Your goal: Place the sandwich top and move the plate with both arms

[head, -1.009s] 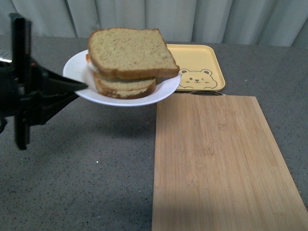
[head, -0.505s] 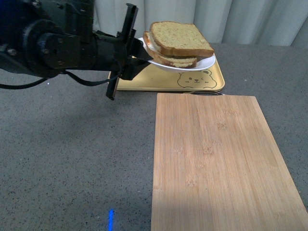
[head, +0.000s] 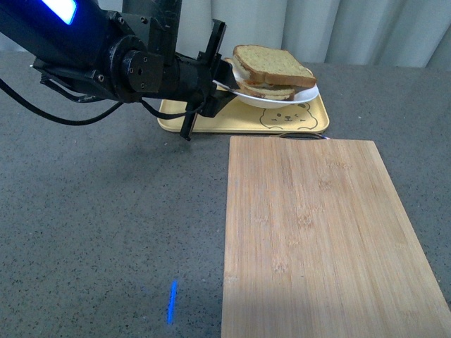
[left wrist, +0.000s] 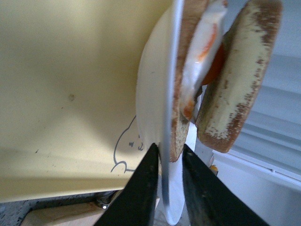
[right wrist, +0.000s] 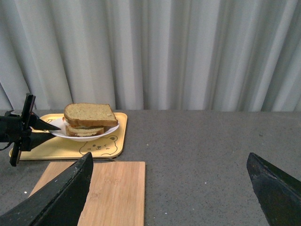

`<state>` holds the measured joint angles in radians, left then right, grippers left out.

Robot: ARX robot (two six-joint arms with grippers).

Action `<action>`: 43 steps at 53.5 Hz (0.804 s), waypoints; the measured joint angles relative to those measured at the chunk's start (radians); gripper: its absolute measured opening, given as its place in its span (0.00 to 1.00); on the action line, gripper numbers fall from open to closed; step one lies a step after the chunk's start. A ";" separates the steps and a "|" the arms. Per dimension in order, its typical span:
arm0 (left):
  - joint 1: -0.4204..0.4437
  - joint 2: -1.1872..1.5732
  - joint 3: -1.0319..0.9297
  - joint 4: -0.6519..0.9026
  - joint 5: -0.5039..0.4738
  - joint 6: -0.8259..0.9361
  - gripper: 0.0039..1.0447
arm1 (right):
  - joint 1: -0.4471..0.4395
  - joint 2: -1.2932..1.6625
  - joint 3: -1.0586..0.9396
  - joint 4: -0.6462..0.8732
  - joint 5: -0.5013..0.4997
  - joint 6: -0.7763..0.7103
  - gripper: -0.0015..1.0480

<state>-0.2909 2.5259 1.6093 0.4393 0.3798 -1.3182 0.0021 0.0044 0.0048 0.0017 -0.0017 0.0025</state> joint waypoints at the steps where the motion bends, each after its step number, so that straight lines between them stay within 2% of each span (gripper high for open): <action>1: 0.000 -0.001 -0.001 0.002 -0.002 0.000 0.18 | 0.000 0.000 0.000 0.000 0.000 0.000 0.91; 5: 0.005 -0.024 -0.032 0.014 -0.011 0.003 0.32 | 0.000 0.000 0.000 0.000 0.000 0.000 0.91; 18: 0.025 -0.156 -0.191 -0.002 -0.051 0.124 0.66 | 0.000 0.000 0.000 0.000 0.000 0.000 0.91; 23: 0.037 -0.246 -0.270 -0.028 -0.109 0.219 0.82 | 0.000 0.000 0.000 0.000 0.000 0.000 0.91; 25: 0.038 -0.264 -0.290 -0.029 -0.143 0.270 0.86 | 0.000 0.000 0.000 0.000 0.000 0.000 0.91; 26: 0.036 -0.266 -0.302 -0.008 -0.166 0.287 0.85 | 0.000 0.000 0.000 0.000 0.000 0.000 0.91; 30: 0.035 -0.290 -0.428 0.334 -0.445 0.567 0.73 | 0.000 0.000 0.000 0.000 -0.001 0.000 0.91; 33: 0.042 -0.312 -0.526 0.517 -0.549 0.750 0.65 | 0.000 0.000 0.000 0.000 0.000 0.000 0.91; 34: 0.047 -0.330 -0.579 0.597 -0.578 0.862 0.61 | 0.000 0.000 0.000 0.000 0.000 0.000 0.91; 39: 0.071 -0.409 -0.726 0.761 -0.583 1.084 0.48 | 0.000 0.000 0.000 0.000 0.000 0.000 0.91; 43: 0.093 -0.502 -0.839 0.824 -0.570 1.186 0.36 | 0.000 0.000 0.000 0.000 0.000 0.000 0.91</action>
<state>-0.1978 2.0239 0.7700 1.2633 -0.1898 -0.1318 0.0021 0.0044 0.0048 0.0017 -0.0017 0.0021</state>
